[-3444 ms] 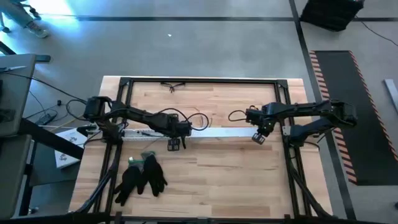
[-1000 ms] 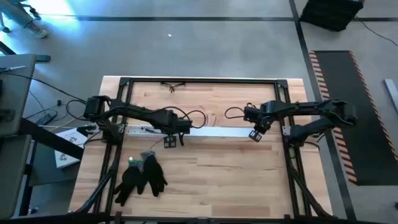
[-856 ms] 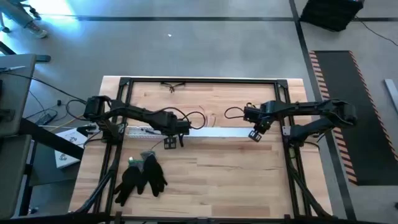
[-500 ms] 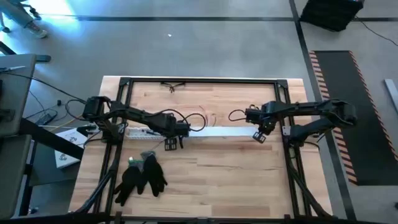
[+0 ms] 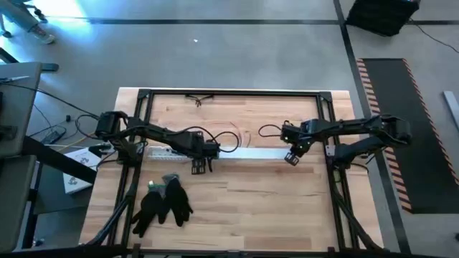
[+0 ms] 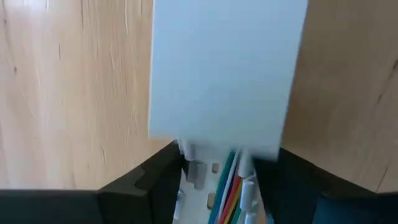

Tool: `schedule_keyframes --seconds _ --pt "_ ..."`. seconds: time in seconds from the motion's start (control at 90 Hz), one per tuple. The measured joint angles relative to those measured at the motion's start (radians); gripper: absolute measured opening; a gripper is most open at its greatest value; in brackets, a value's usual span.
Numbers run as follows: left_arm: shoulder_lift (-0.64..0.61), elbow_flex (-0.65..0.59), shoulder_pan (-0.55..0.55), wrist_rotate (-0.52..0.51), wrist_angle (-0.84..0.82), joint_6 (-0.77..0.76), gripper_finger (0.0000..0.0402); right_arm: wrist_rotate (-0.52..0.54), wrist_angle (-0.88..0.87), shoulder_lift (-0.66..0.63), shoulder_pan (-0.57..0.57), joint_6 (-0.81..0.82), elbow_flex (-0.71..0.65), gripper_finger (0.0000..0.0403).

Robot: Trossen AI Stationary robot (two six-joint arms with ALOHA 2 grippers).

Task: Ziptie cables
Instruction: Close the white cable duct

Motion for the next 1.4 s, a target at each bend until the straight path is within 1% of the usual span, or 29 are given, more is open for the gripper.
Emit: schedule_keyframes --seconds 0.111,0.222,0.422,0.556,0.622,0.711,0.856,0.944,1.2,1.3,1.4 --pt "0.000 -0.002 0.000 0.000 0.007 -0.003 0.0179 0.000 0.032 0.001 -0.001 -0.018 -0.003 0.0011" --pt "0.000 -0.003 0.000 -0.003 0.008 -0.003 0.0179 0.006 0.025 0.001 0.000 -0.039 -0.003 0.0011" --pt "0.002 -0.001 0.000 -0.014 0.054 0.013 0.0185 0.040 -0.117 0.000 0.000 -0.011 0.003 0.0011" --pt "0.005 0.019 0.003 -0.009 0.043 0.016 0.0203 0.045 -0.216 0.000 0.000 0.011 0.003 0.0011" --pt "0.005 0.036 0.004 -0.012 0.035 0.024 0.0214 0.063 -0.259 0.000 0.000 0.017 0.003 0.0011" --pt "0.005 0.069 0.009 -0.024 0.029 0.043 0.0230 0.087 -0.265 0.000 0.000 0.025 0.003 0.0011" --pt "0.005 0.117 0.023 -0.030 -0.049 0.062 0.0249 0.087 -0.266 0.000 0.000 0.029 0.003 0.0011" --pt "0.002 0.133 0.028 -0.036 -0.056 0.064 0.0254 0.087 -0.265 0.000 0.000 0.028 0.003 0.0011" --pt "0.003 0.131 0.051 0.038 -0.076 0.073 0.0255 0.087 -0.261 0.000 0.000 0.018 0.003 0.0011" --pt "0.003 0.150 0.056 0.035 -0.173 0.077 0.0255 0.087 -0.261 0.000 0.000 0.018 0.003 0.0011" --pt "0.002 0.175 0.056 0.019 -0.276 0.040 0.0256 0.087 -0.260 0.000 0.000 0.018 0.003 0.0011"
